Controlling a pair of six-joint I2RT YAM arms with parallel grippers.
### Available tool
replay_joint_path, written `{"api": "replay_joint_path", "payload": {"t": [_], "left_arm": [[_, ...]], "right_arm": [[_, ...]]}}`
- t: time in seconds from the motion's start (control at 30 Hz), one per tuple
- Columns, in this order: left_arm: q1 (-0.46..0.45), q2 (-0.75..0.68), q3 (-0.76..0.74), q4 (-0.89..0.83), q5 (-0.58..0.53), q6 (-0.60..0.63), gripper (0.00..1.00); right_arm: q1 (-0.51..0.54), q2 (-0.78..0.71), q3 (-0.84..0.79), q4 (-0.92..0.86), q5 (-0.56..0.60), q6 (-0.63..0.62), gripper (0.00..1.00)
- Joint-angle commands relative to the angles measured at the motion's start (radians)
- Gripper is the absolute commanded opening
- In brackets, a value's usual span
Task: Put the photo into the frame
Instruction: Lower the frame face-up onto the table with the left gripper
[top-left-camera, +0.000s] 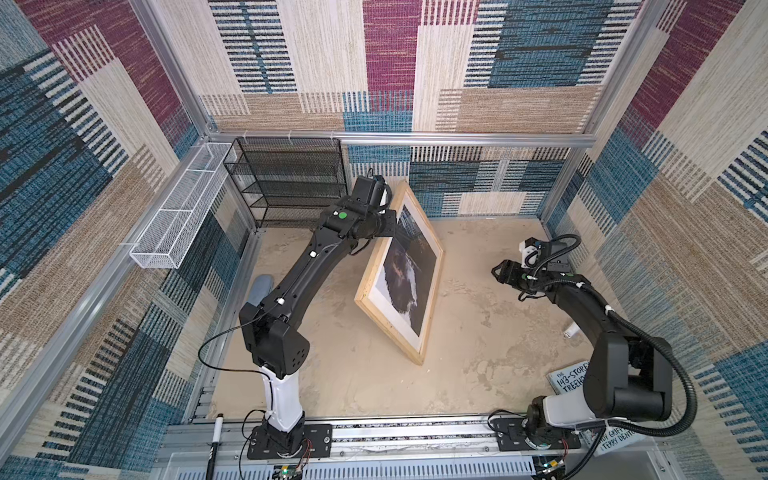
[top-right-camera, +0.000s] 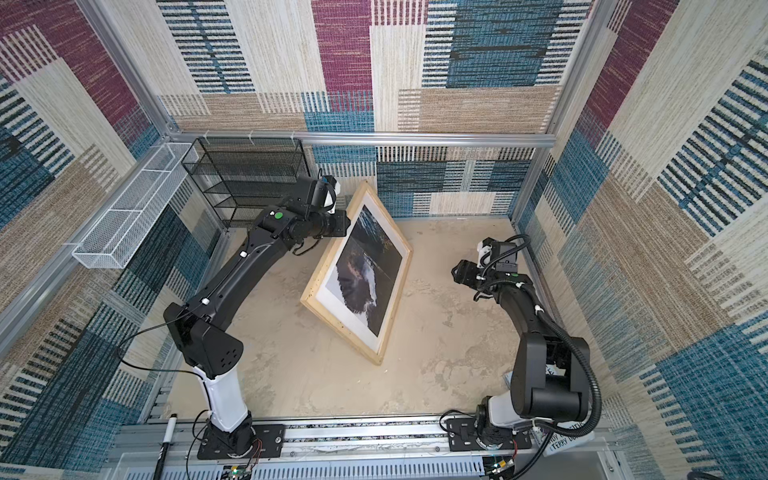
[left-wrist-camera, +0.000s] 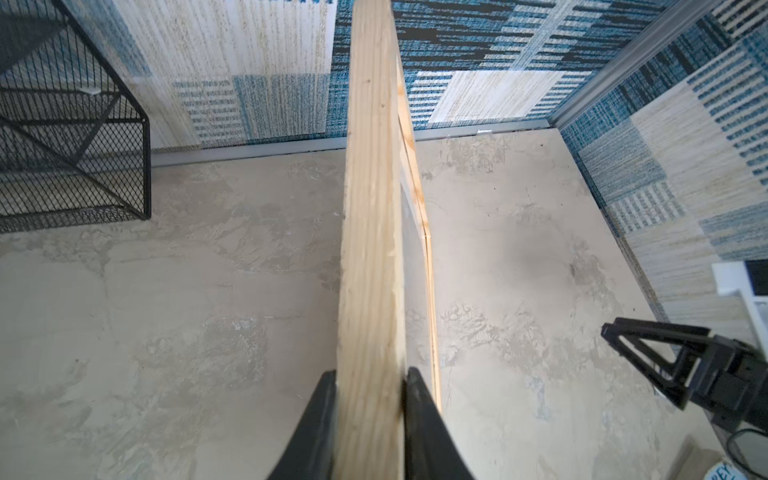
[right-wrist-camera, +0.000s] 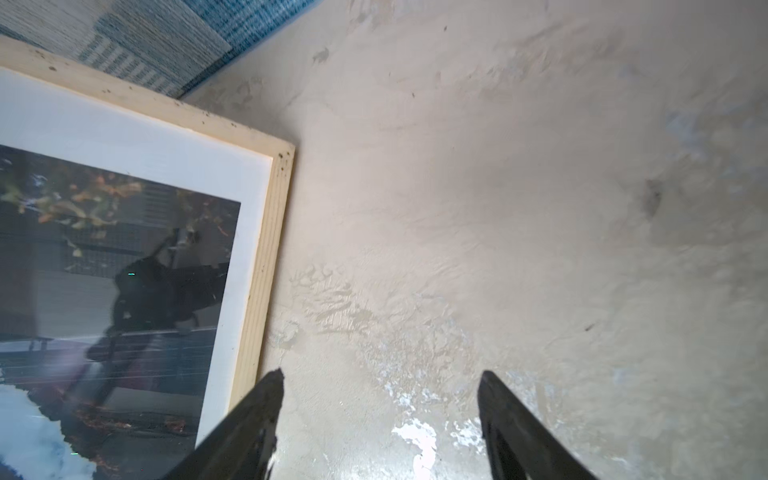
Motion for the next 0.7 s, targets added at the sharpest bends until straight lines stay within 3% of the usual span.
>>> {"api": "replay_joint_path", "payload": {"t": [0.0,0.33,0.67], "left_arm": [[0.032,-0.034,-0.136,0.015,-0.036,-0.035,0.15],[0.100,-0.170,-0.585,0.400,0.081,-0.079,0.15],[0.160,-0.157,-0.771,0.668,0.227,-0.100,0.30]], "right_arm": [[-0.001,0.031,-0.021,0.115,-0.086,0.038,0.76],[-0.001,0.098,-0.065,0.179,-0.136,0.039,0.72],[0.001,0.126,-0.089,0.203,-0.167,0.044,0.73]]}}
